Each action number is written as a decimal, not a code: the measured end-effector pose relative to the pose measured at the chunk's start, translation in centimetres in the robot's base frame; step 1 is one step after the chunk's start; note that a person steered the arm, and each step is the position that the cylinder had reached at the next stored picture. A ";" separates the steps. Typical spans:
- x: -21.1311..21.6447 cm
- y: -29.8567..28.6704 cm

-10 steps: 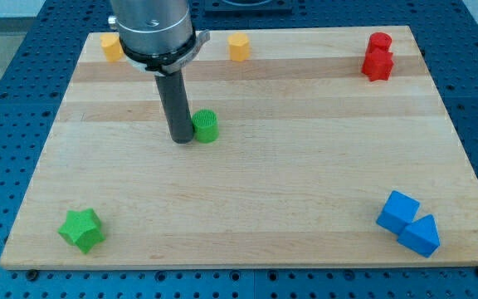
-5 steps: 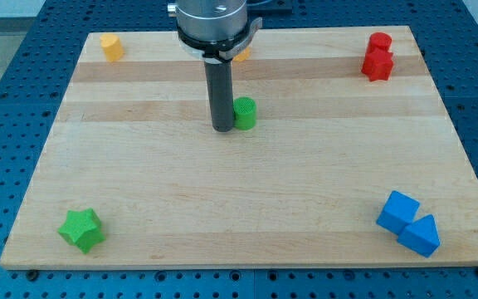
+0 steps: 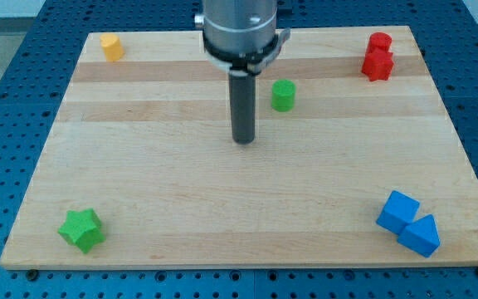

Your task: Push the green circle diagonal to the bottom right side of the yellow hexagon

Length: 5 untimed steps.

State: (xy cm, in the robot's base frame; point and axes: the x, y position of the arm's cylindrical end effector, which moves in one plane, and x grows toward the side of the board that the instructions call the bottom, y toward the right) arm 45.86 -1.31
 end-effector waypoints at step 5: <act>12.3 -1.0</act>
